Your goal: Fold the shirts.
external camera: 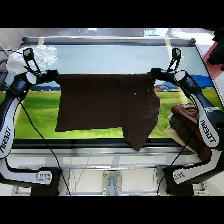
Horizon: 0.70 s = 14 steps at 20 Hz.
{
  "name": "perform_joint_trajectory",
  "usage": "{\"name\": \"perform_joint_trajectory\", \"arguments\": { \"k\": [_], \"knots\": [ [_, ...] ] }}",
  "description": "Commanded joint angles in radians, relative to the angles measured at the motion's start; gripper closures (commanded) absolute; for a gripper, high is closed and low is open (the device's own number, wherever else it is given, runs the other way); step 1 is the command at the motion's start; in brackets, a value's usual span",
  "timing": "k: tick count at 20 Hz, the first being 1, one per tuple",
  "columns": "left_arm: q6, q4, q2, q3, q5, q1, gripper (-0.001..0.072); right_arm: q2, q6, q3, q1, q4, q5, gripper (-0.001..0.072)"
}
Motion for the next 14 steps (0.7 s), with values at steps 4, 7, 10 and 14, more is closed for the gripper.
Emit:
{"name": "perform_joint_trajectory", "arguments": {
  "k": [4,7,10,14],
  "knots": [
    [0.053,0.037,-0.017,0.001,-0.278,-0.004,0.0693,-0.019,0.000,0.000,0.004,-0.042,0.181,0.0688],
    [0.052,0.080,-0.018,-0.007,-0.338,-0.003,0.0693,-0.019,0.107,-0.001,0.004,-0.214,0.367,0.0688],
    [0.052,0.080,-0.018,-0.026,-0.338,-0.003,0.0693,-0.019,0.141,-0.001,0.004,-0.328,0.479,0.0688],
    [0.053,0.079,-0.018,-0.046,-0.358,-0.004,0.0693,-0.021,0.145,-0.001,0.004,-0.340,0.457,0.0688]
  ]
}}
